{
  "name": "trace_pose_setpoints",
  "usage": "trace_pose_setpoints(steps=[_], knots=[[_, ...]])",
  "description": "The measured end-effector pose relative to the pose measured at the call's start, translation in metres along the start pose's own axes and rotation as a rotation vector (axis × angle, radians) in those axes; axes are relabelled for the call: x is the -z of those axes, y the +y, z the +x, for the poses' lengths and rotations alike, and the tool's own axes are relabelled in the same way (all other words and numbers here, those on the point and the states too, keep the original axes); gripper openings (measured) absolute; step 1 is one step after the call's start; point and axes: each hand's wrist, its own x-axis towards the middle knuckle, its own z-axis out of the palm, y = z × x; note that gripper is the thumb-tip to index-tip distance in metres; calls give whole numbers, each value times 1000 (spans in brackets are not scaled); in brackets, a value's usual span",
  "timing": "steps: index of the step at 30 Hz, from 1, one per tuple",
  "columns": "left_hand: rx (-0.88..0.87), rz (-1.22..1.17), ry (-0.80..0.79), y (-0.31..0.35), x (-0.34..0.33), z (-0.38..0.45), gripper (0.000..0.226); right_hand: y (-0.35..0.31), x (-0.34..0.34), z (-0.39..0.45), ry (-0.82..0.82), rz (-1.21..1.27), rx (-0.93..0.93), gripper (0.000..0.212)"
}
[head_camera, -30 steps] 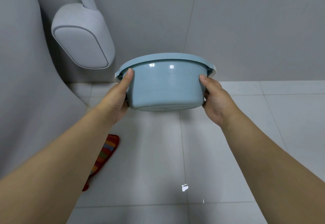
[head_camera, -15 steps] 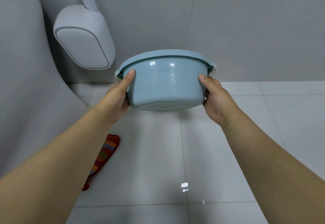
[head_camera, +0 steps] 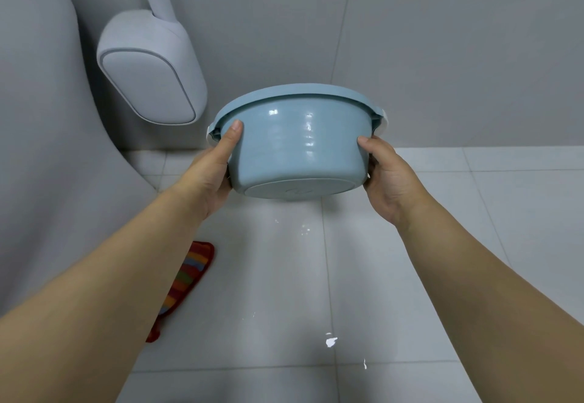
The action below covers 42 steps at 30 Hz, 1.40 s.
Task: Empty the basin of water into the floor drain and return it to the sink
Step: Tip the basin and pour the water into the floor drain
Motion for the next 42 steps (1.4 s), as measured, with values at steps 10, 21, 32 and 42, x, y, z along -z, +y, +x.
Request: trace_pose_setpoints(steps=[10,21,32,42], knots=[[4,40,8,4,-5,0,83,-2,1,-1,7,-55,6,63],[-72,13,-3,5,-6,-2,69,-7,-2,-2,8,-18,19,53],[-71,100,-9,6,6,11,96,-8,-9,2,38,76,22,85],[-53,11,32,5,7,15,122,-9,-11,-2,69,96,16,54]])
